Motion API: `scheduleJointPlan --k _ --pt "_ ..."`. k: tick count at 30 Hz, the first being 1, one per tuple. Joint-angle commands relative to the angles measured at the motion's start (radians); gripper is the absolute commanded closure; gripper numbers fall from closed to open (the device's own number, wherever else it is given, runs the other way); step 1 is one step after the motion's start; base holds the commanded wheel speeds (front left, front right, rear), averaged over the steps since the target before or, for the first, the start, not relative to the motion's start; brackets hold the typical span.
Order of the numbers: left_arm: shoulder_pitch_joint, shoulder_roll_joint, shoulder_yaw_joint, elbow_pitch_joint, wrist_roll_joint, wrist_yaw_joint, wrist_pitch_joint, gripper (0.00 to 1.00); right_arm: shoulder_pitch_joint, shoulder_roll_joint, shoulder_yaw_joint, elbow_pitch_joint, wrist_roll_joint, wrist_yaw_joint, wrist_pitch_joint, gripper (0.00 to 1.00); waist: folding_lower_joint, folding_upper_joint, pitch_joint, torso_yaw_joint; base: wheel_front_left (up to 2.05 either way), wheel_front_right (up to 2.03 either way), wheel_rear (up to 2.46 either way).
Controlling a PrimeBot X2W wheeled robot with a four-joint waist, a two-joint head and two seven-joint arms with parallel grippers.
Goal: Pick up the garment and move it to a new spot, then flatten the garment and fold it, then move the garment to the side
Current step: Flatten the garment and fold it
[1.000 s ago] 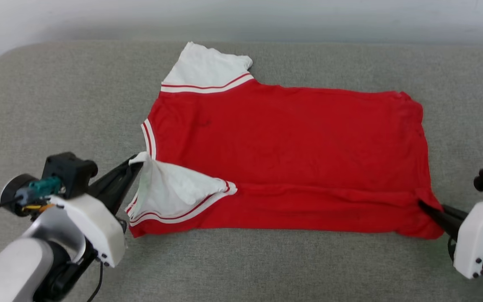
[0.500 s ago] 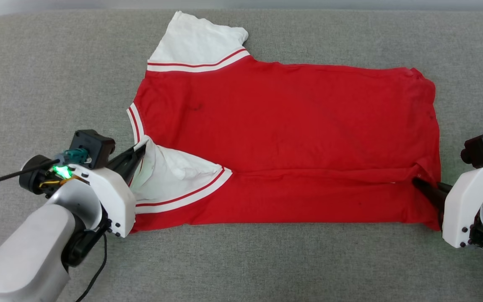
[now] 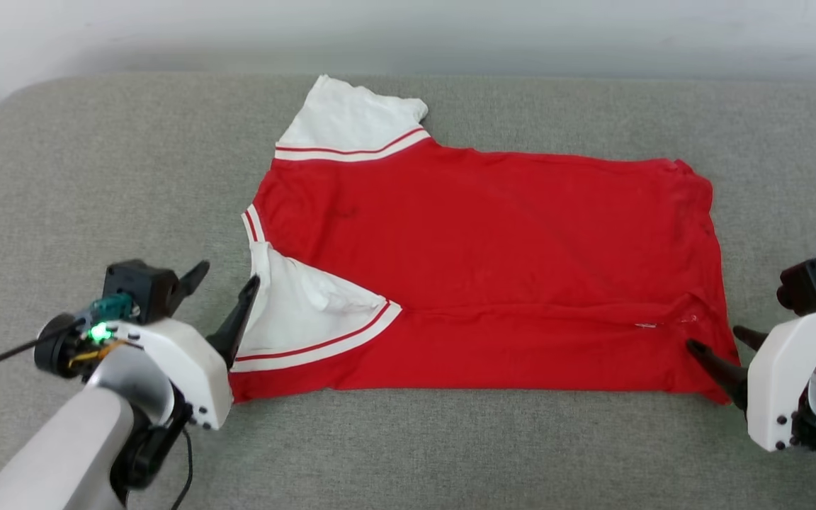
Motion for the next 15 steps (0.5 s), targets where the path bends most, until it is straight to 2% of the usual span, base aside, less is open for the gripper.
scheduleJointPlan --k 1,9,15 --pt "0.043 0.014 0.0 -0.032 -0.009 0.024 0.019 0.0 0.032 0.021 -0.021 -0.028 -0.029 0.0 0.017 0.0 -0.0001 -0.0001 -0.021 0.005 0.0 0.0 0.0" --pt "0.188 0.079 -0.016 -0.182 -0.055 0.126 0.165 0.0 0.117 0.12 -0.12 -0.185 -0.105 0.0 0.084 0.0 -0.0001 -0.0001 -0.014 -0.006 0.0 0.0 0.0" --pt "0.225 0.095 -0.025 -0.201 -0.05 0.193 0.226 0.0 0.146 0.155 -0.161 -0.263 -0.134 0.0 0.111 0.0 -0.0001 -0.0001 0.017 -0.019 0.0 0.0 0.0"
